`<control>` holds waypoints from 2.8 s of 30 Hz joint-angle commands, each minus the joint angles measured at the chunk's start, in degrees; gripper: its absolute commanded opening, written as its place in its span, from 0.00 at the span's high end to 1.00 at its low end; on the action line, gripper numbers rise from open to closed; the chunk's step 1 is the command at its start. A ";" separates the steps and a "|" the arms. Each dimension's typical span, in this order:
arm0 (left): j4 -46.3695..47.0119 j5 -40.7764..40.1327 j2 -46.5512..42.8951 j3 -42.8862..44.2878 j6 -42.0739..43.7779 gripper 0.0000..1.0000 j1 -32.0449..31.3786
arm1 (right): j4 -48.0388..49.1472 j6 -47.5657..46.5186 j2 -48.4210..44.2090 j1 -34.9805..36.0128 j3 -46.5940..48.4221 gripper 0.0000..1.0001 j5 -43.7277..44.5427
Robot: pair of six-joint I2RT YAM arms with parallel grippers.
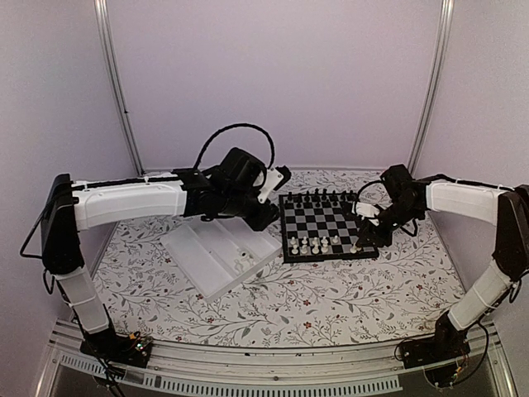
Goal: Set up the chess pieces on the board
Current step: Adjust the chess piece on the chessboard, then pick up the chess piece from the storage box.
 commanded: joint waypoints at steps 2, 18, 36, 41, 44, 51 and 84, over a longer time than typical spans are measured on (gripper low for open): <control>3.83 -0.06 -2.13 -2.09 0.16 0.50 -0.71 | -4.05 -3.23 4.33 3.90 4.98 0.67 7.14; 2.98 0.56 -2.16 -1.68 0.82 0.50 -3.06 | -6.43 -4.26 9.73 5.44 8.44 0.74 11.53; 2.33 0.59 -1.62 -1.36 1.12 0.51 -3.47 | -5.02 -2.83 12.89 5.90 10.89 0.87 9.66; 2.19 0.67 -1.26 -1.32 1.18 0.50 -3.52 | -4.68 -2.12 14.15 6.50 12.08 0.92 9.13; 2.01 0.57 -1.04 -1.17 1.18 0.50 -3.61 | -4.56 -1.83 14.95 6.53 12.63 0.92 9.05; 1.85 0.40 -0.65 -1.11 1.31 0.51 -3.82 | -4.49 -1.46 15.50 6.63 13.31 0.91 9.00; -23.58 7.68 8.80 -3.71 -38.65 0.67 5.79 | -0.13 17.36 3.76 0.98 17.98 0.62 -7.47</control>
